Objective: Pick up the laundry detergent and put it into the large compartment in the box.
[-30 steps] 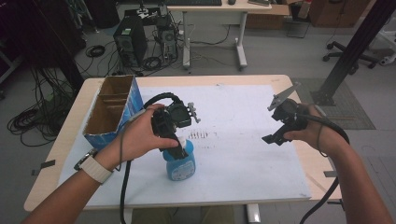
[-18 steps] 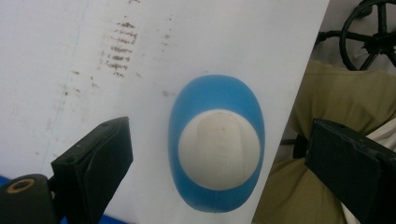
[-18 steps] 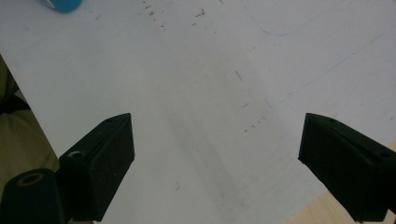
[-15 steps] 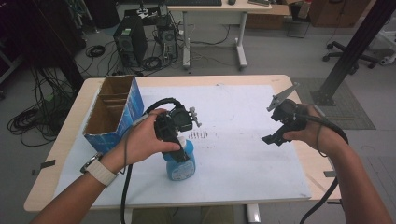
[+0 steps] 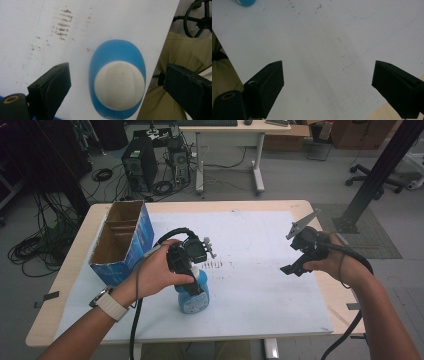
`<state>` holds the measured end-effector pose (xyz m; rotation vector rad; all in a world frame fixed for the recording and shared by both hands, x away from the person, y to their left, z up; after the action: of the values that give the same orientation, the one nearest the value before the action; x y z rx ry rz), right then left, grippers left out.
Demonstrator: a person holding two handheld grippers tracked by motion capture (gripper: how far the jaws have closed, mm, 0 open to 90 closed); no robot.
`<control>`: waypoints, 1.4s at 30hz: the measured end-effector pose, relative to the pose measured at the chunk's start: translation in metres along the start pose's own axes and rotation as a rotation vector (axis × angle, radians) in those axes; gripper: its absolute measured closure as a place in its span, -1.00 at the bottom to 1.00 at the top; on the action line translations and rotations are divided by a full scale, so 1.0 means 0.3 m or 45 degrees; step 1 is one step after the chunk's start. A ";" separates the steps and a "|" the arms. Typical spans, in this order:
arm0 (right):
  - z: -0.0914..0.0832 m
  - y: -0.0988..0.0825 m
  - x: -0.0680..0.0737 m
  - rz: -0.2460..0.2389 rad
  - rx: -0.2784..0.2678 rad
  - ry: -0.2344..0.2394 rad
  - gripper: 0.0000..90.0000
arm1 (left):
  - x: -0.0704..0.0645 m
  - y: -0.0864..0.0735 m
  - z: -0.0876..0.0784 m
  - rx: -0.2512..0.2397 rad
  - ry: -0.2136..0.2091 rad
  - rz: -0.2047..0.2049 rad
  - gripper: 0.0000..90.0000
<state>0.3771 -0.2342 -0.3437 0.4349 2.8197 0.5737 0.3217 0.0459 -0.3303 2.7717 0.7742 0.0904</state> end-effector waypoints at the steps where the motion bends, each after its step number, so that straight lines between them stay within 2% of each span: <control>1: 0.000 0.000 0.000 0.000 0.001 0.000 -0.76 | 0.000 0.000 0.002 0.000 0.000 0.004 -0.82; 6: 0.001 -0.001 0.001 0.001 0.002 0.001 -0.76 | -0.001 -0.003 0.024 0.011 0.013 0.005 -0.82; 14: 0.005 -0.001 0.001 0.002 0.001 0.005 -0.76 | 0.000 -0.014 0.060 0.026 0.003 0.000 -0.81; 25: 0.007 -0.006 0.002 0.003 0.003 0.006 -0.76 | 0.003 -0.014 0.078 0.029 -0.003 -0.002 -0.74; 42: 0.009 -0.013 0.000 0.009 0.002 0.007 -0.76 | 0.006 -0.017 0.093 0.039 -0.026 -0.004 -0.48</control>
<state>0.3769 -0.2366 -0.3476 0.4443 2.8254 0.5754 0.3242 0.0444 -0.3586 2.7955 0.7810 0.0504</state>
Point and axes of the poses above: each handheld gripper's, and its own axes: z roughly forward along the jaws, y roughly out of its top, x roughly to its left, the point moved 7 cm from there along z, roughly forward along the jaws, and after that the axes turned 11 degrees about -z, right-handed, at the moved point
